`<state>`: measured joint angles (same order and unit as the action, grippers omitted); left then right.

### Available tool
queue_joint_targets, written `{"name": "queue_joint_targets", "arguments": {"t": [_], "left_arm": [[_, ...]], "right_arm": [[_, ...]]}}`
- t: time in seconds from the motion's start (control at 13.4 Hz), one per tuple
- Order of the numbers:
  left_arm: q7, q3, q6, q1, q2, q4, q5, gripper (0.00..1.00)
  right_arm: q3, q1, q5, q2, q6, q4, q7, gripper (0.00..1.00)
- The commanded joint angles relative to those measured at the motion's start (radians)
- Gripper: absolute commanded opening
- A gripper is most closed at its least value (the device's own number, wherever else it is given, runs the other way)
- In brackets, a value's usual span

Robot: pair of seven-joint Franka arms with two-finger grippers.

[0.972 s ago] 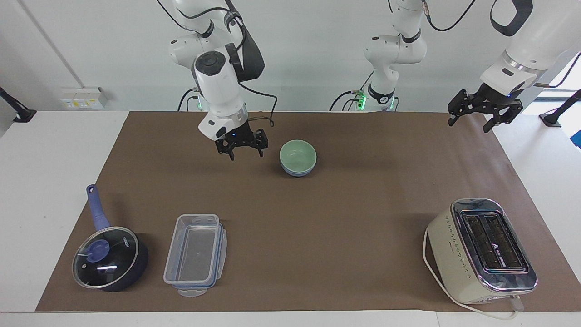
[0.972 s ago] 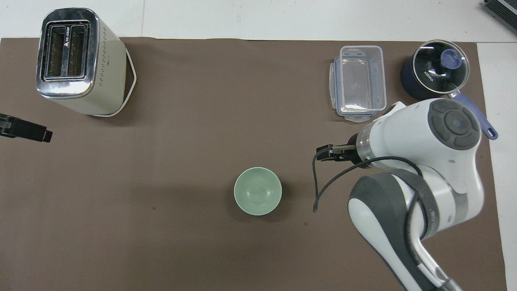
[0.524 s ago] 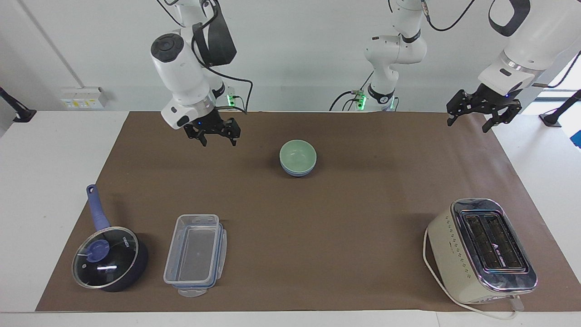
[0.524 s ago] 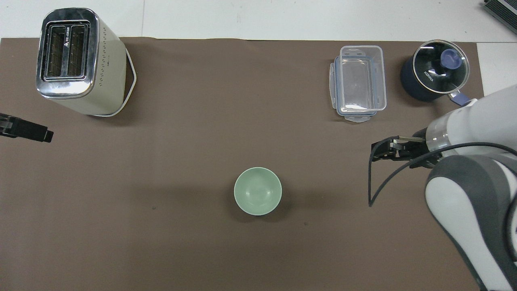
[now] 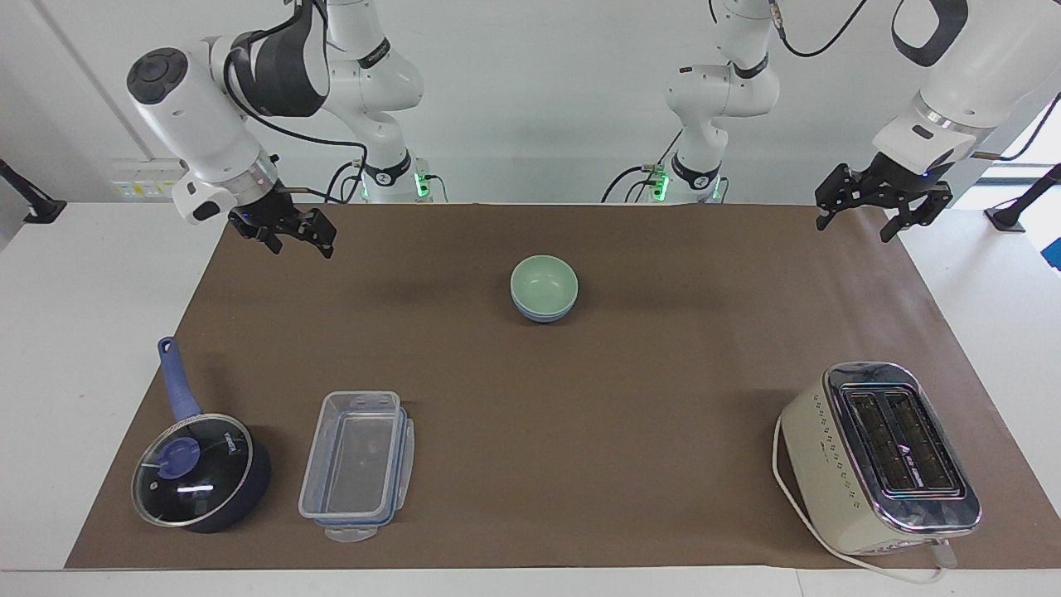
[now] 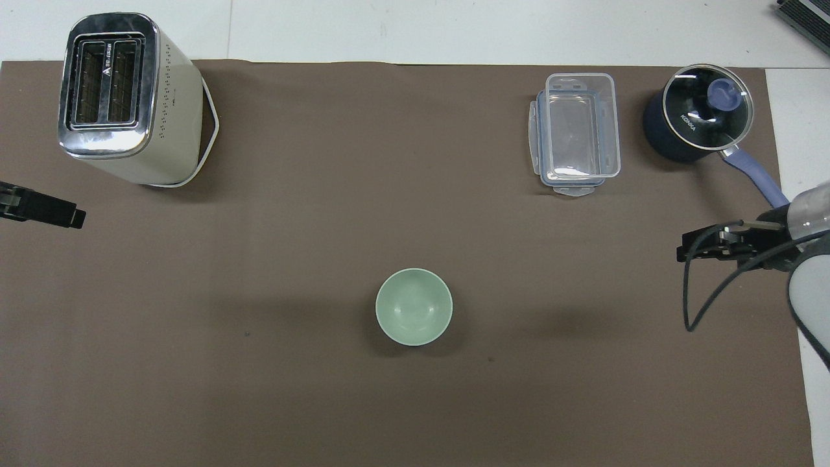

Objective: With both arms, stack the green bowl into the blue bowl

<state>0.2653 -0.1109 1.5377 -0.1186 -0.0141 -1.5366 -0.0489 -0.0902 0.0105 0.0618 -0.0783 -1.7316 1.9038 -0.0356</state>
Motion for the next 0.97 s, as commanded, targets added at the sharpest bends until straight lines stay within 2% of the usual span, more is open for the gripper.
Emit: {"name": "queue_joint_targets", "arguments": {"t": [0.0,0.22,0.6,0.9], "left_arm": [[-0.012,0.000,-0.014,-0.004,-0.004,0.018,0.018,1.00],[-0.011,0.000,-0.011,-0.003,-0.004,0.018,0.018,1.00],[-0.011,0.000,-0.010,-0.004,-0.004,0.018,0.018,1.00],[-0.011,0.000,-0.008,-0.004,-0.004,0.019,0.018,1.00]], "right_arm": [[0.012,0.020,-0.049,-0.011,0.012,-0.078,0.039,1.00],[0.012,0.020,-0.060,-0.009,0.023,-0.170,0.040,1.00],[0.026,0.006,-0.091,-0.003,0.205,-0.367,0.039,1.00],[0.038,-0.004,-0.099,-0.029,0.247,-0.358,0.039,1.00]]}}
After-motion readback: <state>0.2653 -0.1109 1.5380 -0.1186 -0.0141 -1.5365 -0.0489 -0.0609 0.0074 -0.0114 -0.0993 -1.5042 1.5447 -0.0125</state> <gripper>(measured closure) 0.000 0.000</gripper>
